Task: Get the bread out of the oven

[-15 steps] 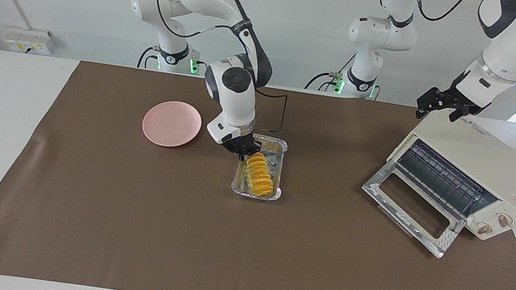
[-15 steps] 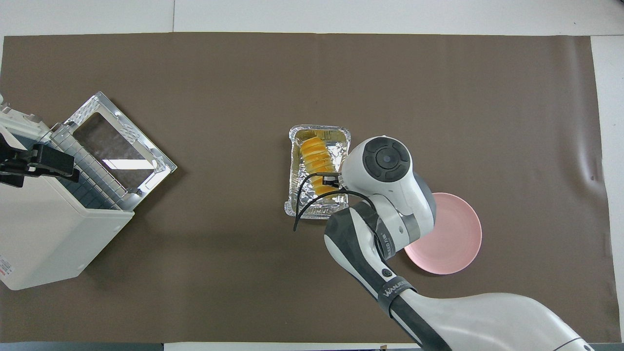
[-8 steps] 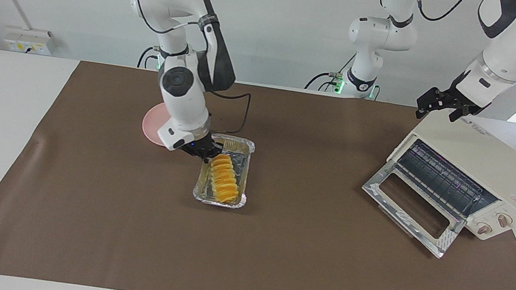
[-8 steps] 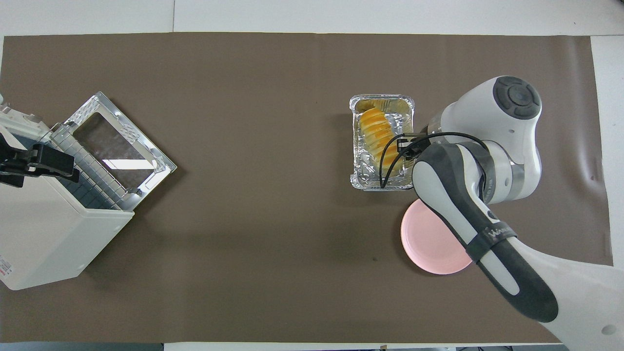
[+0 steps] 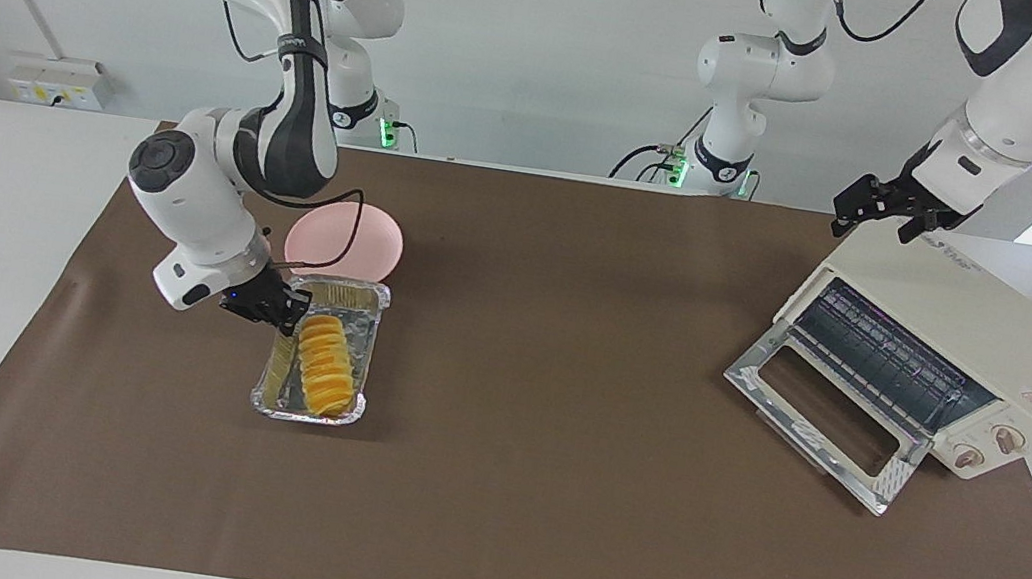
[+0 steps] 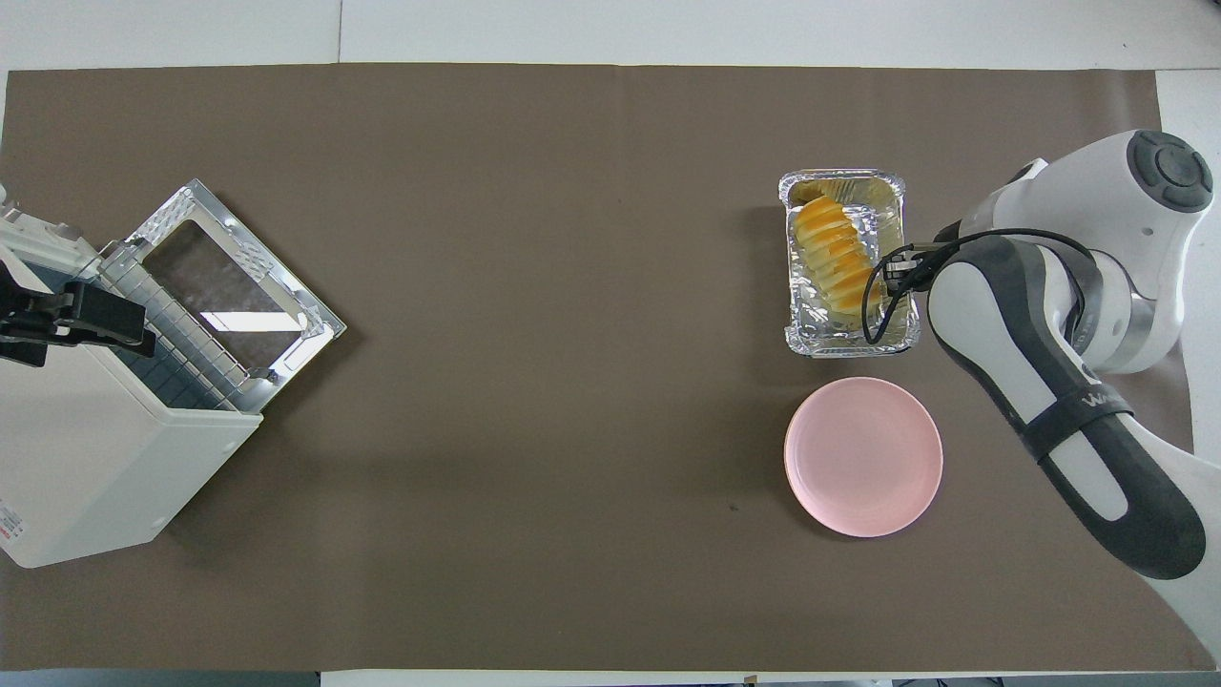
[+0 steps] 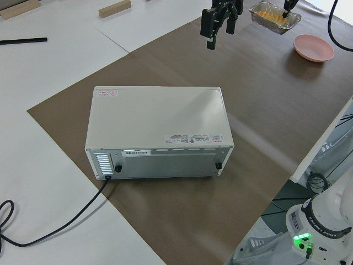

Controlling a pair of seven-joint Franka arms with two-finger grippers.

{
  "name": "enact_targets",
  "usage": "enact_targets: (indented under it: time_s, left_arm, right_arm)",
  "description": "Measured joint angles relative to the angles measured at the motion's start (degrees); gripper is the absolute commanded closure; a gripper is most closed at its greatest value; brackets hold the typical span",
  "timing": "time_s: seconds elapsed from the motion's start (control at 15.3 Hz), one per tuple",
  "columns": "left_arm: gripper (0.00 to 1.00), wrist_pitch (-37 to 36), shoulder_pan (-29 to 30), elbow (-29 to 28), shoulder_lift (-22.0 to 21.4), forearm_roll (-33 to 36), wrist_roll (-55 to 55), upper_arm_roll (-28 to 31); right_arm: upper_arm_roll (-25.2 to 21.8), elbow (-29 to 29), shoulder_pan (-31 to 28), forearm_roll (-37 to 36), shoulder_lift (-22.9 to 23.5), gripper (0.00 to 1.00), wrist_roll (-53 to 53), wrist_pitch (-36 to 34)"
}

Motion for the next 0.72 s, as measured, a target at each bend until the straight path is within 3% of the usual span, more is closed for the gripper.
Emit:
enact_targets:
  time_s: [0.72]
  left_arm:
    - [0.0, 0.0, 0.0, 0.0, 0.0, 0.0, 0.0, 0.0]
  right_arm:
    - [-0.02, -1.61, -2.62, 0.04, 2.47, 1.0, -2.83, 4.81]
